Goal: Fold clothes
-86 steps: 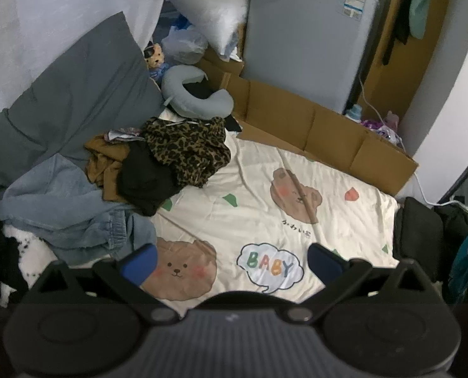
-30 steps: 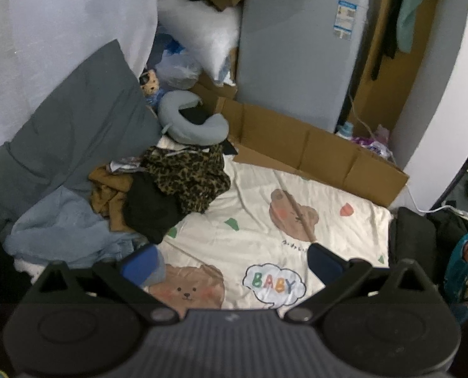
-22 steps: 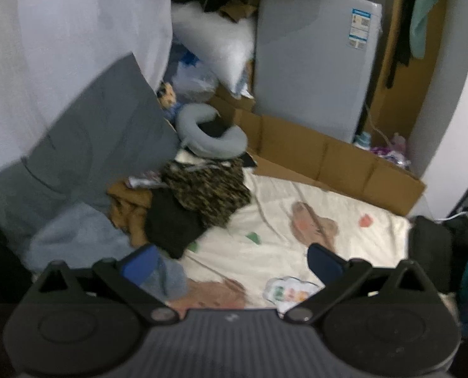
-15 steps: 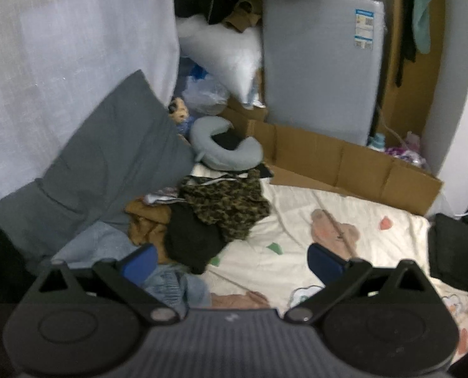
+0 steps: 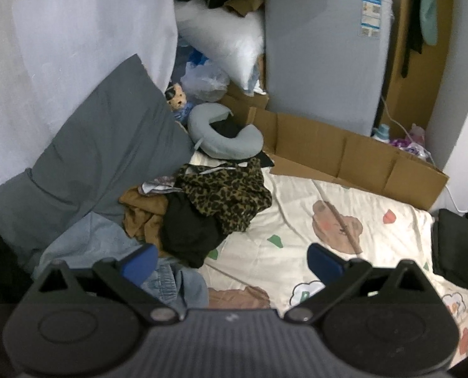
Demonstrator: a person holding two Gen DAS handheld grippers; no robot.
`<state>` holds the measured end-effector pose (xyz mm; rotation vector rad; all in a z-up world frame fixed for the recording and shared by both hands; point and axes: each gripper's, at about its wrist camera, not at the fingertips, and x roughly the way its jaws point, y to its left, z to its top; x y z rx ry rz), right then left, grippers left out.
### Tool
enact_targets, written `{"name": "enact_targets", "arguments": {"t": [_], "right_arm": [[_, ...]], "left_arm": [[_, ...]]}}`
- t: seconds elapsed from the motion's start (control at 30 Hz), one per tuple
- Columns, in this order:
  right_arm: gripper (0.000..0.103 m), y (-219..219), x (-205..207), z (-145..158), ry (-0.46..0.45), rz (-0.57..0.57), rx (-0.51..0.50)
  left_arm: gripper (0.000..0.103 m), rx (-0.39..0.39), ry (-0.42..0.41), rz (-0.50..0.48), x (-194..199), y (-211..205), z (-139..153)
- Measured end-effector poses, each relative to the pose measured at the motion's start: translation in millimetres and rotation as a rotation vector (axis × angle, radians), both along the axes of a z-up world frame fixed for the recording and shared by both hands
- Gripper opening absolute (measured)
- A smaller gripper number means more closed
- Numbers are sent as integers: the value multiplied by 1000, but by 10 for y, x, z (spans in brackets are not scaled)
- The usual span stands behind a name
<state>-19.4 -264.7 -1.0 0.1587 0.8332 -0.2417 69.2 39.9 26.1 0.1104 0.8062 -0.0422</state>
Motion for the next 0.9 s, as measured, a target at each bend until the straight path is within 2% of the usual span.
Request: {"name": "enact_targets", "arguments": {"t": [0.27, 0.63, 0.73, 0.9], "right_arm": [[103, 2, 299, -76, 22, 25, -8], [103, -17, 755, -260, 41, 68, 5], [103, -19, 880, -329, 33, 90, 15], [103, -22, 1099, -466, 33, 121, 26]], "left_arm": [[102, -22, 46, -7, 233, 31, -155], [101, -39, 48, -36, 598, 7, -378], [95, -54, 53, -43, 723, -4, -471], [91, -77, 56, -42, 921, -11, -650]]}}
